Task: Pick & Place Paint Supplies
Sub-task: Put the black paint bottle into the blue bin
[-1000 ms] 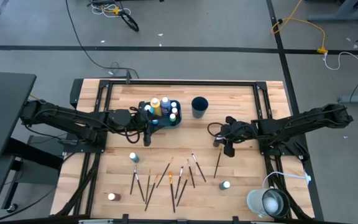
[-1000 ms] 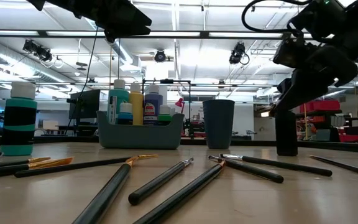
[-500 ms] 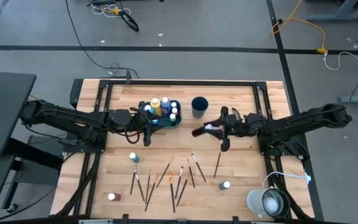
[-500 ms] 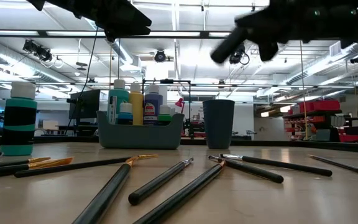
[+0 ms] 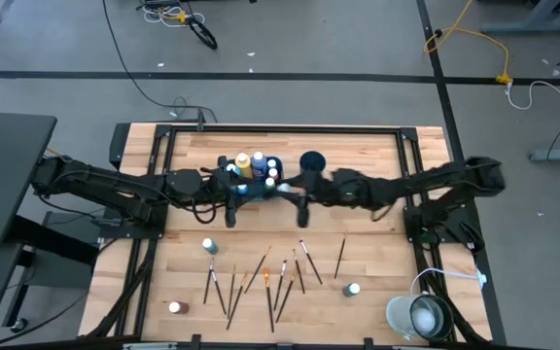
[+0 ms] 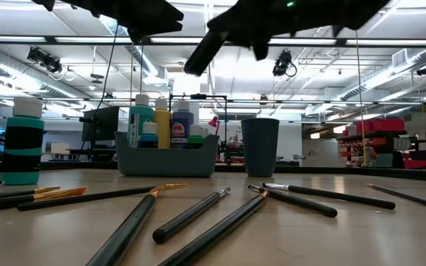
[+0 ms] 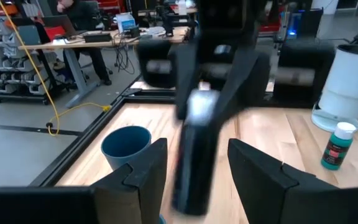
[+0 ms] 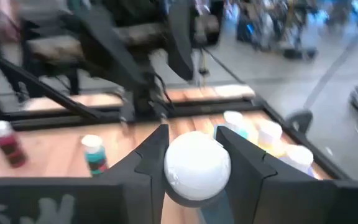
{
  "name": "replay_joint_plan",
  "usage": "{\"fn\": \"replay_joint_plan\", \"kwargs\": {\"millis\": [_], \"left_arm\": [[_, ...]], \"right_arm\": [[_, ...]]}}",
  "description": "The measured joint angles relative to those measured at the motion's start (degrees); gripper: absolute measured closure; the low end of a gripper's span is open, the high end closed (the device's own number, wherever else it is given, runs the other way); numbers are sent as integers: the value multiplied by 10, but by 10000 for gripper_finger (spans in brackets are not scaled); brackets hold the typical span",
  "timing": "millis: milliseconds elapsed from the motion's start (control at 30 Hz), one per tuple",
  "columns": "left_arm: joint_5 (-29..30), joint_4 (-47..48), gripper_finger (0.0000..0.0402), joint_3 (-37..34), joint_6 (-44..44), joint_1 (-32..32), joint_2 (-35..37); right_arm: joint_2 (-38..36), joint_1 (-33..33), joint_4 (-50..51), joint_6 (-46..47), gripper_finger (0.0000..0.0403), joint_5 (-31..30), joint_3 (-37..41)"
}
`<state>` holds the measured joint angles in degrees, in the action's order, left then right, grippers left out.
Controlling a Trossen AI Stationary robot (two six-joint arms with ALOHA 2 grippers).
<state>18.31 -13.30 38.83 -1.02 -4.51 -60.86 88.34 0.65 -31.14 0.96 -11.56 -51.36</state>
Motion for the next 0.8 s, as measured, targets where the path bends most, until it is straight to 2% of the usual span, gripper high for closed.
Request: {"fn": "replay_joint_plan", "kwargs": {"millis": [233,467,567,800], "left_arm": [[5,-3,223,0,-13,0,6],[27,6,223,0,-15,0,13],[26,7,223,0,-14,0,13],[29,19,223,0,-14,0,13]], "right_arm": [[118,-14,74,58,290,-29,-103],[203,-35,111,61,286,-32,-153],[222,-44,118,55,289,-57,-162],[230,-66,161,41,287,-69,-165]]}}
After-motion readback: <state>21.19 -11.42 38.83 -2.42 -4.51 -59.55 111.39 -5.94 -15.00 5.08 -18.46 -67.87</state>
